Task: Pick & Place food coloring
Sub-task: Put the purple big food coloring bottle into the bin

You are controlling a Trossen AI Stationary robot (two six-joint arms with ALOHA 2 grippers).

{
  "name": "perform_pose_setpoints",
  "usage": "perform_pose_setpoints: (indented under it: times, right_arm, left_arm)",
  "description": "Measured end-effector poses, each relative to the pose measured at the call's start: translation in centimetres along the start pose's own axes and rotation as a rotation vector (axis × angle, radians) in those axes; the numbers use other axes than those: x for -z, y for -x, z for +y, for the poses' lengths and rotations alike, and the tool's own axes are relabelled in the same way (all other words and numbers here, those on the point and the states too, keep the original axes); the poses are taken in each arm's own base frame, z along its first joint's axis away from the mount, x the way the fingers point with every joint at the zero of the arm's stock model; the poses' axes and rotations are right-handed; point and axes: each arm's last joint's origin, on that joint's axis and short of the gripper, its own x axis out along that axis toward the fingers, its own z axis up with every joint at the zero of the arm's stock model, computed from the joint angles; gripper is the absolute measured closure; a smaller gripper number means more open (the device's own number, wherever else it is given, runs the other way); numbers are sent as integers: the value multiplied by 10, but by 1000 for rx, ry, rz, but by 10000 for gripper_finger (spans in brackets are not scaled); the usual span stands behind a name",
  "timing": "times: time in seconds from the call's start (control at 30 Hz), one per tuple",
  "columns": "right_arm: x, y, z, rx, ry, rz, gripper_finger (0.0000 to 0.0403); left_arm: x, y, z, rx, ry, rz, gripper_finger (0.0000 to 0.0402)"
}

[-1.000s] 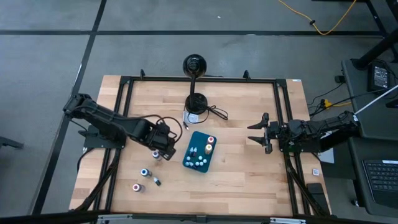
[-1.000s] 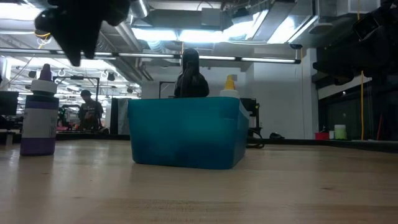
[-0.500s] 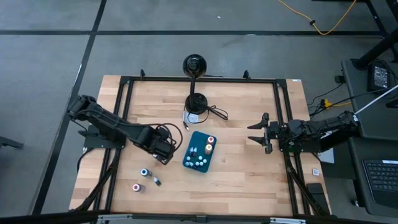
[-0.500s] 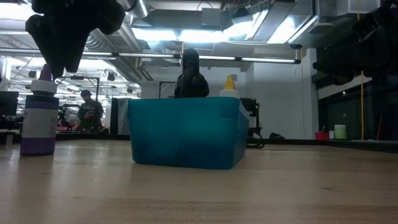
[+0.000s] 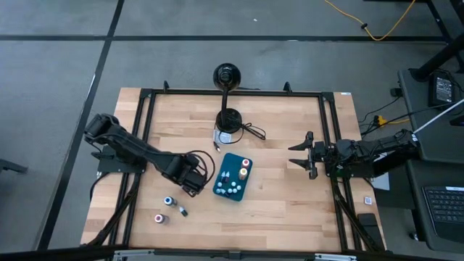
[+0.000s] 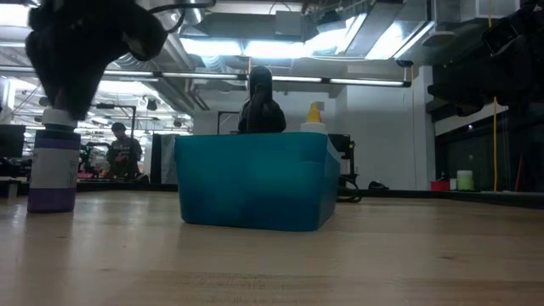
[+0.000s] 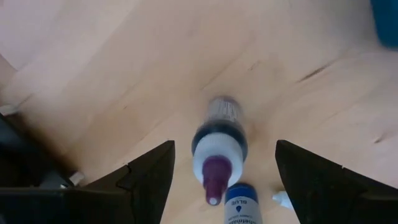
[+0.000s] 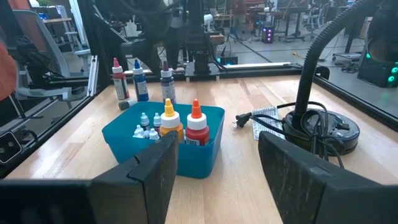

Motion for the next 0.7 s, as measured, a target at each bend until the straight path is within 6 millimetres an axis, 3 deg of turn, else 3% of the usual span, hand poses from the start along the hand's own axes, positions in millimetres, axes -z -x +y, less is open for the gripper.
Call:
perform_pose_setpoints:
  times: [0.4,0.7]
  right_arm:
    - [0,0,0,0,0,0,179]
    - [0,0,0,0,0,0,179]
  left_arm:
    - [7,-8,-5,-3,-34,22,137]
    - [5,-8,-4,-7,-33,19,197]
